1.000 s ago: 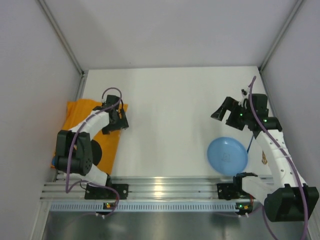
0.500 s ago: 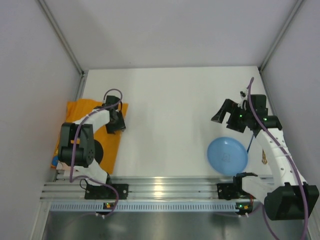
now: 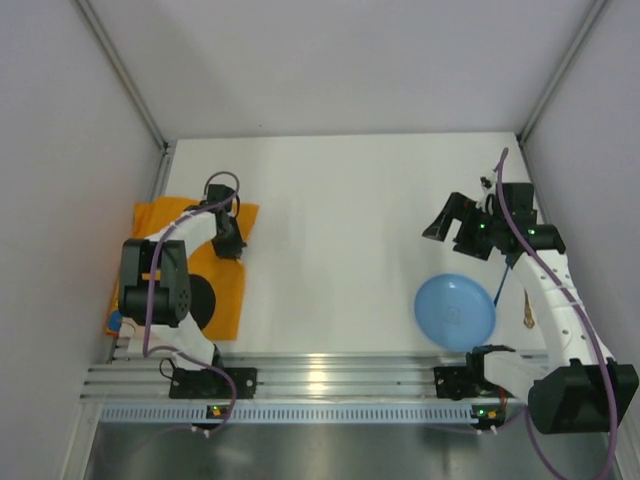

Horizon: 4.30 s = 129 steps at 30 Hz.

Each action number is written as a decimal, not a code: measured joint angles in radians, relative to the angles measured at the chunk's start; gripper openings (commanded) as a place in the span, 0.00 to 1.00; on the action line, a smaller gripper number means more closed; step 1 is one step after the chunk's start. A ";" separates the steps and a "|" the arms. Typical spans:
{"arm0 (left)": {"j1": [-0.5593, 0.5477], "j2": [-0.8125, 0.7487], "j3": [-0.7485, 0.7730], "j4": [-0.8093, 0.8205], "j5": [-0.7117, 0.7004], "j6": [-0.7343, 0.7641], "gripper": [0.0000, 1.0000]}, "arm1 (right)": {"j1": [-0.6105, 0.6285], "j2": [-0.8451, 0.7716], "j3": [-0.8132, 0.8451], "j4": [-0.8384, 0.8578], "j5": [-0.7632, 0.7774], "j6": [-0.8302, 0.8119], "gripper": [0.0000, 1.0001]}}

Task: Set the dinner table for one person

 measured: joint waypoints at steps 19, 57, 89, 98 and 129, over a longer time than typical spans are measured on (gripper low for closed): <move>-0.575 0.444 0.904 -0.179 0.056 -0.274 0.00 | 0.000 -0.041 0.018 -0.072 0.046 -0.002 1.00; -0.436 -0.230 0.079 -0.163 -0.049 -0.353 0.98 | 0.034 0.225 -0.124 -0.144 0.163 -0.055 1.00; -0.456 -0.235 -0.236 -0.026 0.053 -0.380 0.96 | 0.249 0.622 0.069 -0.106 0.496 -0.072 0.00; -0.559 -0.155 -0.161 0.005 0.087 -0.389 0.96 | 0.255 0.560 0.097 -0.177 0.536 -0.080 0.00; -0.436 -0.515 -0.044 -0.453 -0.218 -0.337 0.98 | 0.838 1.020 0.981 -0.322 0.355 0.007 0.00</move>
